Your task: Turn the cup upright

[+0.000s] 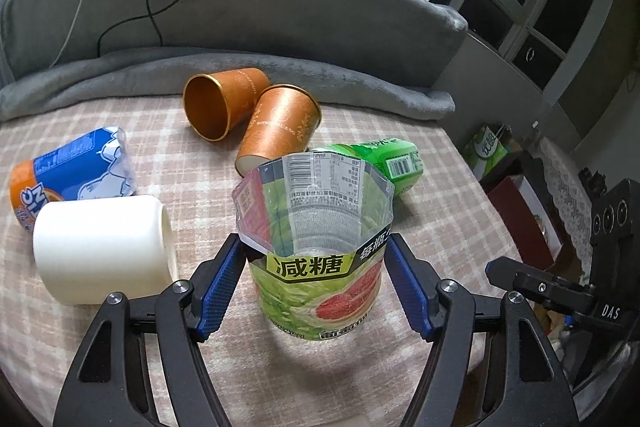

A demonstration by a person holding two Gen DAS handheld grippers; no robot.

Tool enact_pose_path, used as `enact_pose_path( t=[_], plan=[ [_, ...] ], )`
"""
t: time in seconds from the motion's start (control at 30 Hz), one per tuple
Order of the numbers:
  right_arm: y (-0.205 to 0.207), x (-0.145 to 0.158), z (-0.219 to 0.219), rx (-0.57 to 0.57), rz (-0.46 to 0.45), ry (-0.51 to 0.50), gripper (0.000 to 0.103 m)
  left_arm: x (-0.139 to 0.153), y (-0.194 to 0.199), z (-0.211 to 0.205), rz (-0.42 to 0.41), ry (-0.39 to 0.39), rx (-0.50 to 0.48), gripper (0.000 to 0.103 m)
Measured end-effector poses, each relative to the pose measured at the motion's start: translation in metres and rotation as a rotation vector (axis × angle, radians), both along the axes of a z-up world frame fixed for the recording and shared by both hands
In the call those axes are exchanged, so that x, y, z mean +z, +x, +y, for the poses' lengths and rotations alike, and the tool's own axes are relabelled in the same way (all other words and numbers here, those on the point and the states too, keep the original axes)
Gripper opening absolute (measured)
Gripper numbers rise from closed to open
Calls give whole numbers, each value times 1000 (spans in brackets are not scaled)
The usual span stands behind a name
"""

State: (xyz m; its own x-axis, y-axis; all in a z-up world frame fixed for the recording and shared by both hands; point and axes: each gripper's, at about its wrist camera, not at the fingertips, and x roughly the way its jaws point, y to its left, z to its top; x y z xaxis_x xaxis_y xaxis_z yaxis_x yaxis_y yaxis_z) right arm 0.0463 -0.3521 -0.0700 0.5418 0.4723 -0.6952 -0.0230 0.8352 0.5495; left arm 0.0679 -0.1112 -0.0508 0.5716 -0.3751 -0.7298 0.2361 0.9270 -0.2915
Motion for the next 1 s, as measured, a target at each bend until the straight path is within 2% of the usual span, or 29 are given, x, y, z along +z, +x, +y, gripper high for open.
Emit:
enact_pose_path(
  t=[0.23, 0.6, 1.0],
  plan=[
    [-2, 3, 0, -1, -9, -9, 85, 1, -10, -10, -27, 9, -34, 71],
    [-6, 7, 1, -6, -25, -25, 85, 1, -17, -15, -9, -4, -75, 73],
    [-12, 23, 15, -9, -100, -151, 85, 3, -31, -2, 11, -36, -90, 74]
  ],
)
